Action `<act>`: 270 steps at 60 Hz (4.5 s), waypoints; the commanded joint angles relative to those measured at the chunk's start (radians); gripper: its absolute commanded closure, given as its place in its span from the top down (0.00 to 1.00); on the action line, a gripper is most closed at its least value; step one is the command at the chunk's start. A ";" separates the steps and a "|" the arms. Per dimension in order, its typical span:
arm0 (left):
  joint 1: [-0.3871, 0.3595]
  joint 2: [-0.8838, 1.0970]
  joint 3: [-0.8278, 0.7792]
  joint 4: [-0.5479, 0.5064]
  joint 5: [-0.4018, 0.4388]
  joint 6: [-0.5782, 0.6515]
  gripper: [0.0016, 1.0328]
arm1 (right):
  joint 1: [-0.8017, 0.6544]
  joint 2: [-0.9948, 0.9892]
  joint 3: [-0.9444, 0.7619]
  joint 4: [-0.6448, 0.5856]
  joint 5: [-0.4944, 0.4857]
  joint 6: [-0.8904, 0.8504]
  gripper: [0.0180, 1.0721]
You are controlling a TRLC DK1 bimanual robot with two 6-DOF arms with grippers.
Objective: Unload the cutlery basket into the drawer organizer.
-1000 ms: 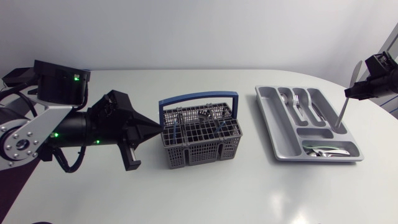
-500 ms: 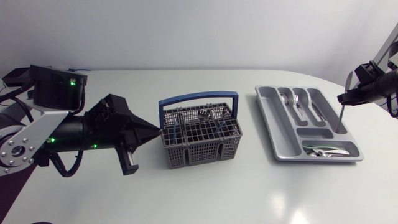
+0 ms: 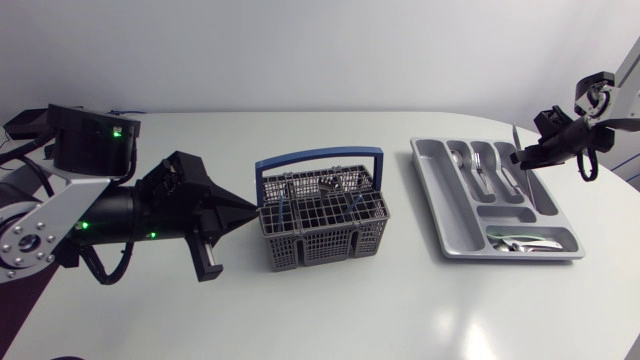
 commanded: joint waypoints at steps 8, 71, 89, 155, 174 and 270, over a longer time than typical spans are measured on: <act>-0.012 -0.004 -0.016 0.010 -0.003 0.019 0.15 | 0.010 0.118 0.113 0.000 0.053 0.054 0.06; -0.058 -0.056 -0.011 0.017 -0.029 -0.004 0.15 | 0.188 -0.701 -0.573 0.126 -0.159 0.026 0.64; -0.064 0.030 -0.042 0.142 -0.034 0.010 0.31 | 0.369 -0.893 -0.760 0.140 -0.174 0.026 0.67; -0.093 0.253 0.018 0.280 -0.065 -0.001 0.15 | 0.571 -1.020 -0.909 0.146 -0.170 0.064 0.67; -0.102 0.236 0.036 0.244 -0.097 0.013 0.03 | 0.579 -1.034 -0.918 0.150 -0.170 0.066 0.67; -0.053 -0.111 0.260 -0.084 0.133 -0.300 0.03 | 0.758 -1.270 -0.897 0.046 -0.167 0.067 0.67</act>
